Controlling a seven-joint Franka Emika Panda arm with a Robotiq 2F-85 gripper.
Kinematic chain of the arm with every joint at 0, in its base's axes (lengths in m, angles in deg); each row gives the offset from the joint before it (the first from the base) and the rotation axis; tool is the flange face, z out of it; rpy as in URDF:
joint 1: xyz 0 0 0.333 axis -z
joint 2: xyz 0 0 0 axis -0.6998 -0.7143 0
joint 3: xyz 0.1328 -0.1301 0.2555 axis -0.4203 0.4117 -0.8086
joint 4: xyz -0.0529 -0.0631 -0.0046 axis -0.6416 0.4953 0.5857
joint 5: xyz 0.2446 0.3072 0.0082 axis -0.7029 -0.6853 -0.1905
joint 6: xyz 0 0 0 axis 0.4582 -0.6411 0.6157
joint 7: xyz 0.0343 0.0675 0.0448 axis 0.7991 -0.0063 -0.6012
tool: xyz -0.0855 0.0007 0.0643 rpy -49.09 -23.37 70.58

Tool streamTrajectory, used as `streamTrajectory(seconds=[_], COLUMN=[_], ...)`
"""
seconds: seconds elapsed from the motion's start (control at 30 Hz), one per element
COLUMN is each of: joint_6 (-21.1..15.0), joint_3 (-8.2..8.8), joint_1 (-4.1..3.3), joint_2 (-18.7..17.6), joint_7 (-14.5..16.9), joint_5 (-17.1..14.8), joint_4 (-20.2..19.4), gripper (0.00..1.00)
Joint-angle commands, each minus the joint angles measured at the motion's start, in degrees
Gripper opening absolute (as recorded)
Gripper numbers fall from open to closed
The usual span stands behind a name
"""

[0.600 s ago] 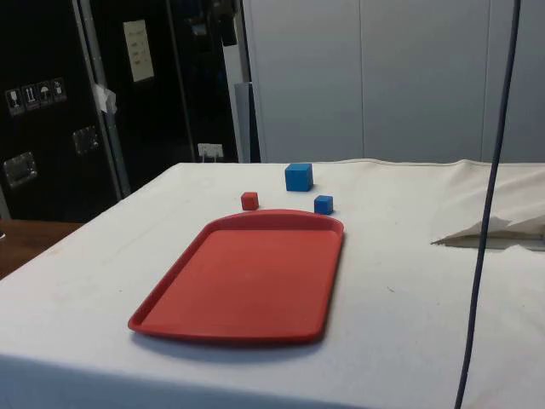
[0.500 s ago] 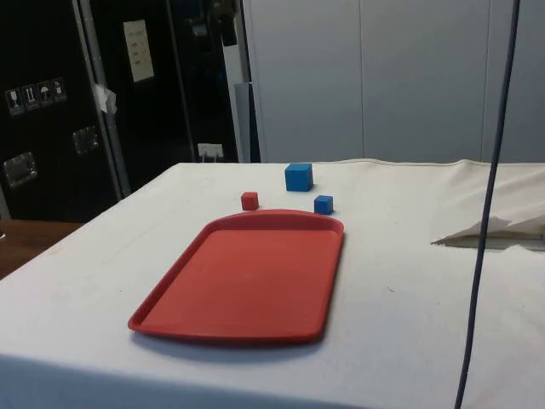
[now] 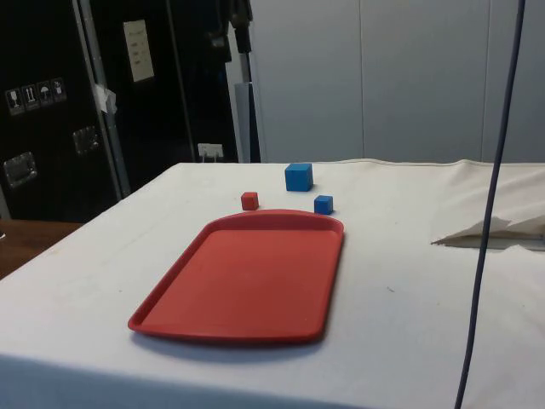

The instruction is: Pick up the largest block and place it onto the tray.

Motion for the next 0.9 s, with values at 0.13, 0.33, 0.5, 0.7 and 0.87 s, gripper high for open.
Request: streamTrajectory(seconds=[0.13, 0.33, 0.5, 0.7, 0.87], joint_6=[-1.7, -5.8, -7.7, -9.4, -13.7], joint_3=[1.49, 3.50, 4.64, 6.25, 8.31], joint_1=[0.17, 0.52, 0.63, 0.69, 1.09], joint_2=[0.0, 0.6, 0.6, 0.1, -0.1], joint_7=[1.1, 2.6, 3.5, 4.8, 6.6], joint_5=[0.7, 2.1, 2.5, 2.4, 2.9], joint_4=[-1.1, -3.4, -4.4, -5.3, -7.3], gripper=[1.00, 1.00, 1.00, 1.00, 1.00])
